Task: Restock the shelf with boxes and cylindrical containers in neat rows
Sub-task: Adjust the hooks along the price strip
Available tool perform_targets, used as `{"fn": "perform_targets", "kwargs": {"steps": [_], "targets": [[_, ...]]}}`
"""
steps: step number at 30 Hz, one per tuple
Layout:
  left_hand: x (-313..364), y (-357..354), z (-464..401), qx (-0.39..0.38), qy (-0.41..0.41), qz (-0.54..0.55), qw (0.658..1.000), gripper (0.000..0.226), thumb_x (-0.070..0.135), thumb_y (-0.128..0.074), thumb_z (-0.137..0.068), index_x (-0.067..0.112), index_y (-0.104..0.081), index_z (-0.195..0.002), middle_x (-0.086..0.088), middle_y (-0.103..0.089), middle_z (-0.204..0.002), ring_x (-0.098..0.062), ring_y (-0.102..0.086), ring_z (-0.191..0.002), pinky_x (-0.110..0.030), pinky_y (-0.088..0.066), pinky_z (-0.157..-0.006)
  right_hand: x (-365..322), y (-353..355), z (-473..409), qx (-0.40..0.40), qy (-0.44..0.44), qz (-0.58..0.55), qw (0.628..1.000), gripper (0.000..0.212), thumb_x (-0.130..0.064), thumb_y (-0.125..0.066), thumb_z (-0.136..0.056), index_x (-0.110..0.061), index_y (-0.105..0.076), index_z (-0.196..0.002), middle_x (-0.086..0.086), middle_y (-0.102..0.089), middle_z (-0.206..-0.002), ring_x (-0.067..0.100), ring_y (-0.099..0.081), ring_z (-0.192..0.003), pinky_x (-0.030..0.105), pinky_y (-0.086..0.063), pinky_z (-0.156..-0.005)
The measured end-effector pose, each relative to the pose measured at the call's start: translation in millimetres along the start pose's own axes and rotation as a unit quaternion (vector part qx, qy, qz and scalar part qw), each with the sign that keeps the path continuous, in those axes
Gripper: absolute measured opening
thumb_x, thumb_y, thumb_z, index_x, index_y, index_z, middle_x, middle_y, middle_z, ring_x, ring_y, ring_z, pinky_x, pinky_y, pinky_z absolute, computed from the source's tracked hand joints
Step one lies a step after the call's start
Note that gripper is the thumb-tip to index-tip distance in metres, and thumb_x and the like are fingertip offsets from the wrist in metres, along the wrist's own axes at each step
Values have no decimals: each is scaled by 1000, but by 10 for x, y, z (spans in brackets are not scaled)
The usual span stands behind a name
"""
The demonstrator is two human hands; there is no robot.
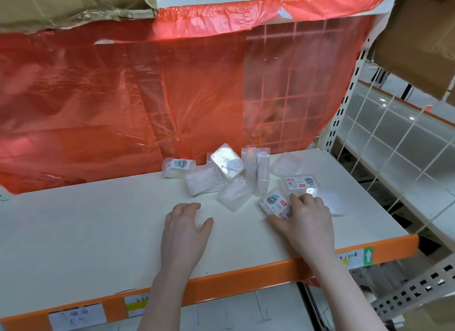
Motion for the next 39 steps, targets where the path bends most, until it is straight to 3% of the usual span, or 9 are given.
{"fn": "perform_targets", "kwargs": {"steps": [2, 5, 10, 16, 26, 34, 39], "targets": [[-20, -15, 0, -4, 3, -4, 1000, 44, 31, -60, -89, 16, -54, -129, -3, -50, -133, -20, -42, -124, -27, -33, -101, -22, -35, 4, -12, 6, -9, 1000, 48, -45, -81, -53, -6, -57, -66, 11, -53, -64, 31, -49, -60, 32, -33, -53], [-41, -39, -8, -10, 3, -4, 1000, 44, 31, -60, -89, 17, -54, -130, -2, -50, -133, -20, -42, -124, -27, -32, -102, -28, -47, 8, -45, -15, 4, 999, 40, -45, -68, -67, -9, -55, -79, 8, -56, -82, 28, -49, -78, 32, -29, -62], [-45, -56, -27, -17, -3, 2, 1000, 44, 31, -60, -89, 17, -53, -130, -1, -50, -133, -19, -42, -124, -28, -33, -101, -32, -49, 22, -93, -28, -14, 995, 39, -47, -59, -73, -14, -54, -91, 3, -53, -96, 21, -46, -90, 28, -30, -67], [18, -66, -82, -26, -23, 0, 999, 44, 32, -59, -90, 18, -52, -131, -1, -49, -134, -19, -41, -125, -28, -34, -101, 93, 65, 131, -50, -49, -42, 997, 34, -41, -62, -68, -14, -50, -84, 3, -51, -88, 21, -44, -88, 28, -30, -65], [384, -231, -121, -50, -80, 23, 995, 43, 29, -59, -89, 21, -52, -131, 2, -48, -136, -17, -38, -128, -27, -33, -100, 497, 442, 342, -14, -122, -69, 990, 49, -41, -64, -72, -15, -56, -112, 0, -52, -98, 18, -44, -96, 29, -38, -76], [1015, -440, 27, -57, -204, 54, 976, 37, 28, -57, -91, 21, -54, -128, 7, -50, -132, -13, -39, -125, -19, -29, -97, 963, 726, 599, 3, -204, -24, 979, 50, -39, -64, -75, -9, -56, -114, 7, -54, -103, 24, -45, -99, 34, -38, -80], [1542, -707, 136, -104, -327, 39, 938, 39, 30, -53, -93, 23, -51, -131, 8, -43, -140, -8, -32, -131, -15, -22, -102, 1182, 791, 733, 0, -234, -14, 972, 62, -43, -60, -78, -12, -47, -130, 5, -52, -115, 22, -43, -107, 32, -39, -86]]}}
Point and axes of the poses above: each hand's wrist, its own z-axis away from the middle knuckle, its own y-axis out of the back of the hand, x = y × z, the point moved 7 cm from there along -z, towards the middle knuckle
